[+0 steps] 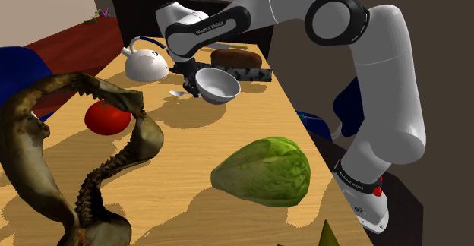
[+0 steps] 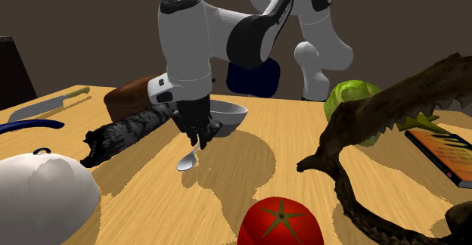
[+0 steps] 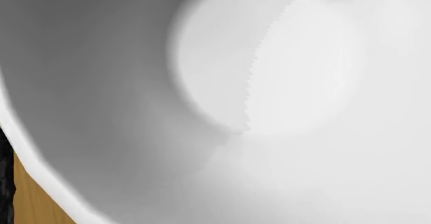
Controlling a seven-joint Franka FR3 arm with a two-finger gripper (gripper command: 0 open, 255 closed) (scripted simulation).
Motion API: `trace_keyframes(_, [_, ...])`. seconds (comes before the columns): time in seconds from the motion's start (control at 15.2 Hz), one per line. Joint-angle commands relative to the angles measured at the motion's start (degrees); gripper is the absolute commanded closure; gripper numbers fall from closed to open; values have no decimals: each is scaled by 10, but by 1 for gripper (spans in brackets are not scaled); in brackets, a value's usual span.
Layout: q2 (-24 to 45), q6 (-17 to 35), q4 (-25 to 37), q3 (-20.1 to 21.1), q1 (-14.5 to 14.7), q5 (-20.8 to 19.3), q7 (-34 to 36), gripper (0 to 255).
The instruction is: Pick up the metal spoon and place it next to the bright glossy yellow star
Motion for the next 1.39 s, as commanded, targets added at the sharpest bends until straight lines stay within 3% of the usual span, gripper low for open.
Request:
trace_keyframes(0.0, [-6,-10,4,1,0,1,-2,255])
trace_keyframes(0.99, [-29,-104,77,3,4,9,-21,255])
trace_keyframes(1.32, [-124,-60,-69,21,17,22,25,255])
